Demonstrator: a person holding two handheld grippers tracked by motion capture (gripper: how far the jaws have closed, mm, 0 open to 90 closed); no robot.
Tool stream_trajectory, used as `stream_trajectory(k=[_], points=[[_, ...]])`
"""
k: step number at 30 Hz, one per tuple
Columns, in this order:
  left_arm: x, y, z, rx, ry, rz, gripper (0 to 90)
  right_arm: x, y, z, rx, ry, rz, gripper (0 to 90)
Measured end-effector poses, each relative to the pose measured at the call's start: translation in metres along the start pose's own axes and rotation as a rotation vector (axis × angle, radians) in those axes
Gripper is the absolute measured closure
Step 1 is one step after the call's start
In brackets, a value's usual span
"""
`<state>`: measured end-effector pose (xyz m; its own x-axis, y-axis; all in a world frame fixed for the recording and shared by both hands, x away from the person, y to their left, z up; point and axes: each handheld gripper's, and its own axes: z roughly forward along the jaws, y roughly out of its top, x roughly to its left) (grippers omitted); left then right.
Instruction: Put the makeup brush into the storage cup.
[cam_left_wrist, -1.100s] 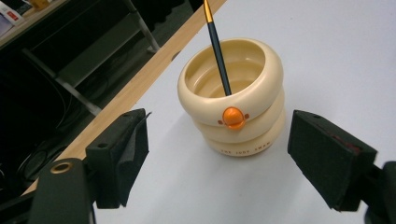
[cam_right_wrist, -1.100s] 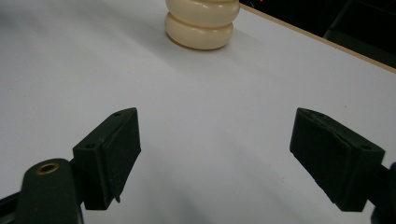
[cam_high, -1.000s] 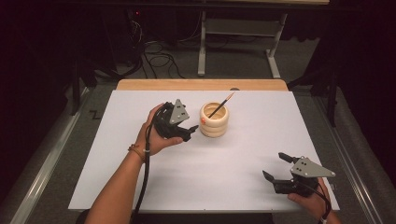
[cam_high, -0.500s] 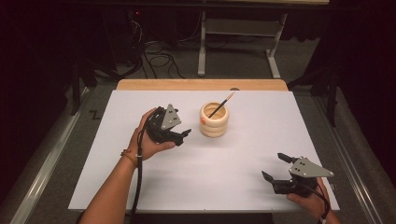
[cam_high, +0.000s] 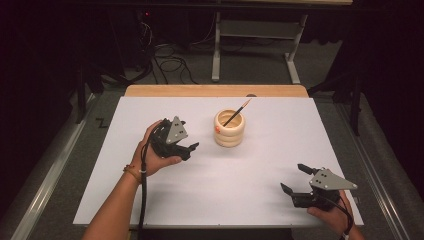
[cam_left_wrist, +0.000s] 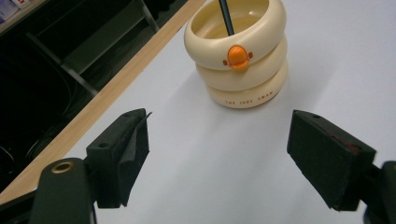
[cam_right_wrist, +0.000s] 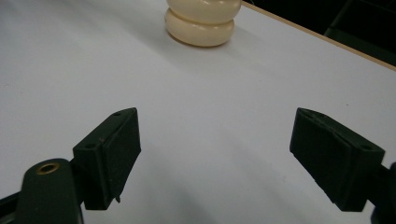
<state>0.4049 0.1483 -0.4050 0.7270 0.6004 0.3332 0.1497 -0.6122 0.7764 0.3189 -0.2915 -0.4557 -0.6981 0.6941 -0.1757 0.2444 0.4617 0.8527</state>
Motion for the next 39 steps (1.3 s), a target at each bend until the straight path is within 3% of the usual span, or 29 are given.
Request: stream_trajectory(k=[19,39], points=[[-0.005,-0.021,-0.011,0.029,0.004,0.004,21.5,0.0,-0.001,0.001,0.005,0.0,-0.008,17.4],[-0.008,-0.05,-0.023,0.028,0.001,-0.026,21.8,0.001,0.0,0.001,0.012,0.0,-0.01,17.4]])
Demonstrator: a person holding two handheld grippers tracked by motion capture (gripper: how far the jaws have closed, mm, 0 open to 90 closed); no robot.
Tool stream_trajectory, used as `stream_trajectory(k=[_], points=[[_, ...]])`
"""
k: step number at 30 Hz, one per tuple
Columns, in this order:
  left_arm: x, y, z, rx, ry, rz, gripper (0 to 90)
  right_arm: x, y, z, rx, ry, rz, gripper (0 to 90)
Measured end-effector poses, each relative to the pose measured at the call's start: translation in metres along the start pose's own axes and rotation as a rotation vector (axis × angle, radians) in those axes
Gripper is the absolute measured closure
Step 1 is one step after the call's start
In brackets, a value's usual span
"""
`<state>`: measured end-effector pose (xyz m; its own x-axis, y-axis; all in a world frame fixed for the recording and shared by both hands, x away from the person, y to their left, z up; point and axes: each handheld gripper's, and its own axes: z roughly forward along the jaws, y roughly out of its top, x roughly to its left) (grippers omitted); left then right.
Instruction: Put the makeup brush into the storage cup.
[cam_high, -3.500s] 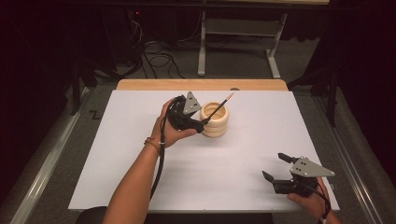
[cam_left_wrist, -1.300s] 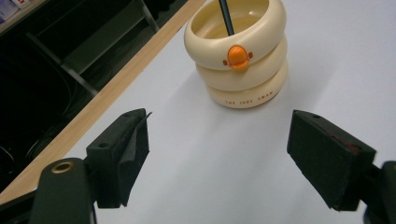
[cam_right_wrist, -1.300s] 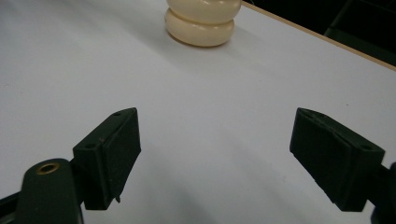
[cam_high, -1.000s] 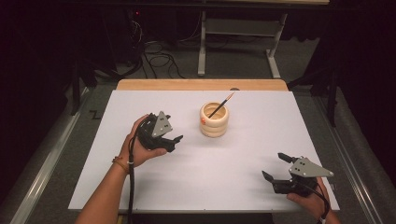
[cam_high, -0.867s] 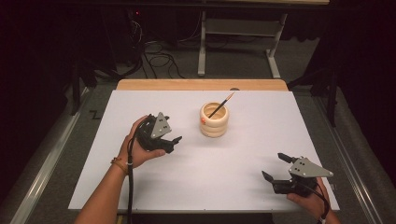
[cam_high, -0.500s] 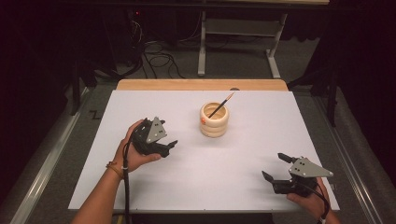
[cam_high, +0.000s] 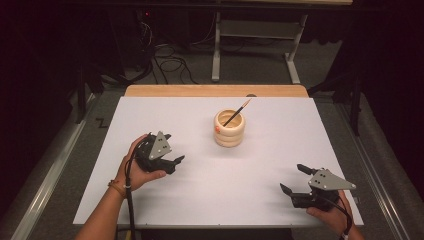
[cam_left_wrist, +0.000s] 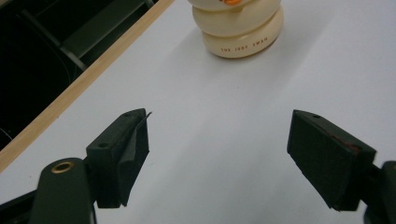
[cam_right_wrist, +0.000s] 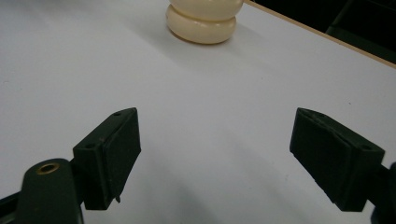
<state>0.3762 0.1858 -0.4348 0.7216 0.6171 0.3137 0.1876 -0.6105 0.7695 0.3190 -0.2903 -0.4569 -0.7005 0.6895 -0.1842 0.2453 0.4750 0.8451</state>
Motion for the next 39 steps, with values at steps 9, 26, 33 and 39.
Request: stream_trajectory(k=[9,26,33,39], points=[[0.0,-0.012,-0.005,0.004,0.001,-0.015,22.1,0.0,0.0,0.001,0.002,0.0,-0.003,17.4],[-0.002,-0.034,-0.025,0.017,-0.008,-0.045,22.2,0.0,-0.001,0.001,0.008,-0.001,-0.003,17.5],[-0.001,-0.046,-0.03,0.016,-0.004,-0.078,22.2,0.0,-0.001,0.001,0.009,-0.002,-0.005,17.5],[-0.004,-0.053,-0.032,0.02,-0.007,-0.09,22.2,-0.001,-0.002,0.0,0.013,-0.006,0.005,17.5]])
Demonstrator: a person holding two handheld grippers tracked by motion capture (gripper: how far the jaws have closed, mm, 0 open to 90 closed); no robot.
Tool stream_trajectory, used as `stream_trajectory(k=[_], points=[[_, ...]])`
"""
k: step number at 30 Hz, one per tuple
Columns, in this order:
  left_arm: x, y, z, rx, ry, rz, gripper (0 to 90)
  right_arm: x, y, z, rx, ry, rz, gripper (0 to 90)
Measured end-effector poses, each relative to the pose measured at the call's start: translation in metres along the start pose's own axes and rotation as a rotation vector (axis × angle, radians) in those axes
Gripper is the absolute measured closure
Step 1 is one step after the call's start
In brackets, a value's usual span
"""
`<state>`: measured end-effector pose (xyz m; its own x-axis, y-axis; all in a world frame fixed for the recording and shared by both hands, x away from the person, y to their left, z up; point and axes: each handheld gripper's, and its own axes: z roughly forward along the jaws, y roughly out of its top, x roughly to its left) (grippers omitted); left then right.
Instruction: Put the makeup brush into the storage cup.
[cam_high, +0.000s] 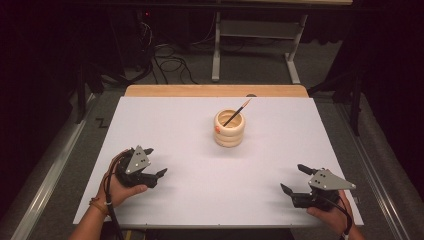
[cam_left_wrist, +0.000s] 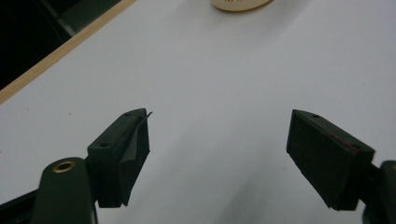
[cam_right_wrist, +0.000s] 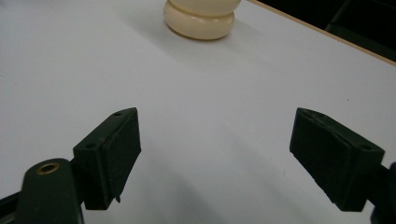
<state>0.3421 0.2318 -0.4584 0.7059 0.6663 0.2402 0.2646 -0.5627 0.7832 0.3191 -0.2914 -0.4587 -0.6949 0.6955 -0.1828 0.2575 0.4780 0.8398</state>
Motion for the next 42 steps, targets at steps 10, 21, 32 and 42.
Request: stream_trajectory(k=[10,21,32,42], points=[[-0.006,-0.016,-0.003,0.012,-0.011,-0.047,22.1,-0.001,0.0,-0.001,-0.009,0.0,-0.002,17.6],[-0.01,-0.036,-0.014,-0.004,0.009,-0.114,23.0,-0.001,-0.001,-0.001,-0.005,0.001,-0.002,17.5],[-0.016,-0.044,-0.024,-0.037,0.014,-0.153,18.7,0.0,-0.003,-0.004,-0.004,-0.005,-0.005,17.5],[-0.015,-0.046,-0.025,-0.038,0.013,-0.168,18.8,0.0,-0.002,-0.005,-0.008,-0.005,-0.014,17.6]])
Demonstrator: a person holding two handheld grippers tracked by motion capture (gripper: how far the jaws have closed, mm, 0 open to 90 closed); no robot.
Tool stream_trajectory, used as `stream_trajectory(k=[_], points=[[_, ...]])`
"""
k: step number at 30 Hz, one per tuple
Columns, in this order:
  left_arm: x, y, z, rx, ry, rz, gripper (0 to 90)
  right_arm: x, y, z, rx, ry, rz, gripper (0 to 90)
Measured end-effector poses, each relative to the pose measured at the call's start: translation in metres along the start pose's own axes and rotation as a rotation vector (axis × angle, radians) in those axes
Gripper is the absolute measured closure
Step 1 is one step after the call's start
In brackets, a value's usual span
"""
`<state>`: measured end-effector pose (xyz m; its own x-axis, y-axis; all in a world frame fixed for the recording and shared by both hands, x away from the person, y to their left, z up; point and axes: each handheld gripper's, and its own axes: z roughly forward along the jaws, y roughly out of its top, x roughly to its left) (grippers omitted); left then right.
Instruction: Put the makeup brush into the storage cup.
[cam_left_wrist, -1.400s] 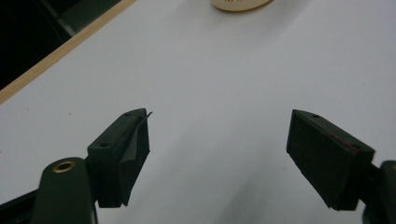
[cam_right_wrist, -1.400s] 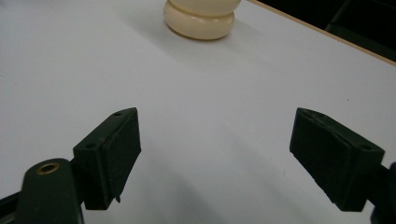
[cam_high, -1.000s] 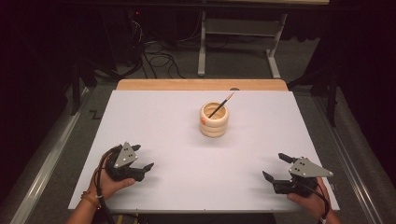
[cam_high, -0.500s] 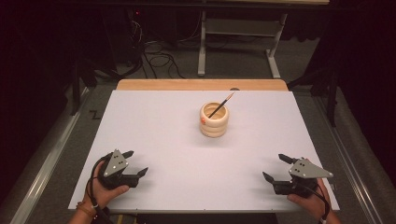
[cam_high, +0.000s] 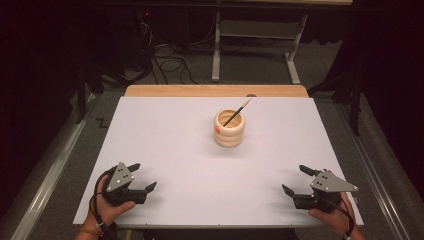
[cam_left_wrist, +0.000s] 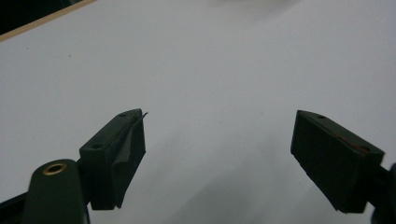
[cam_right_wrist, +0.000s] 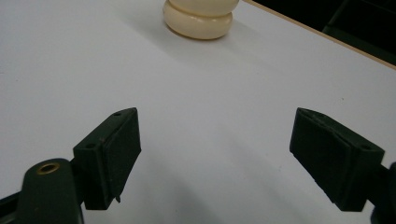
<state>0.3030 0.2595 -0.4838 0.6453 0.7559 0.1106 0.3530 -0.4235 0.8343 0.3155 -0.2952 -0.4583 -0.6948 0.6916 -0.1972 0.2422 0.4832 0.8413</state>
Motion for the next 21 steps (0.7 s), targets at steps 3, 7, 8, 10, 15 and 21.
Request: stream_trajectory(k=[3,7,8,10,15,21], points=[[0.0003,-0.0001,-0.0004,-0.004,0.001,-0.002,19.0,0.0001,0.0001,-0.0009,-0.001,-0.002,0.002,17.5],[0.0005,-0.0004,0.0003,-0.004,-0.001,0.001,19.2,0.0005,-0.0002,-0.0009,0.001,-0.006,-0.003,17.5],[0.0006,-0.0006,0.0003,-0.003,-0.003,0.002,19.2,0.0005,-0.0003,-0.0007,0.003,-0.008,-0.007,17.5],[0.0006,-0.0006,0.0003,-0.006,-0.004,0.003,19.3,0.0006,-0.0002,-0.0006,0.004,-0.012,-0.011,17.5],[0.0007,-0.0004,0.0009,-0.007,-0.014,0.009,19.4,0.0028,0.0003,-0.0013,0.01,-0.014,-0.018,17.5],[0.0006,-0.0003,0.0007,-0.008,-0.018,0.014,19.6,0.0033,-0.0006,-0.0005,0.012,-0.019,-0.01,17.4]])
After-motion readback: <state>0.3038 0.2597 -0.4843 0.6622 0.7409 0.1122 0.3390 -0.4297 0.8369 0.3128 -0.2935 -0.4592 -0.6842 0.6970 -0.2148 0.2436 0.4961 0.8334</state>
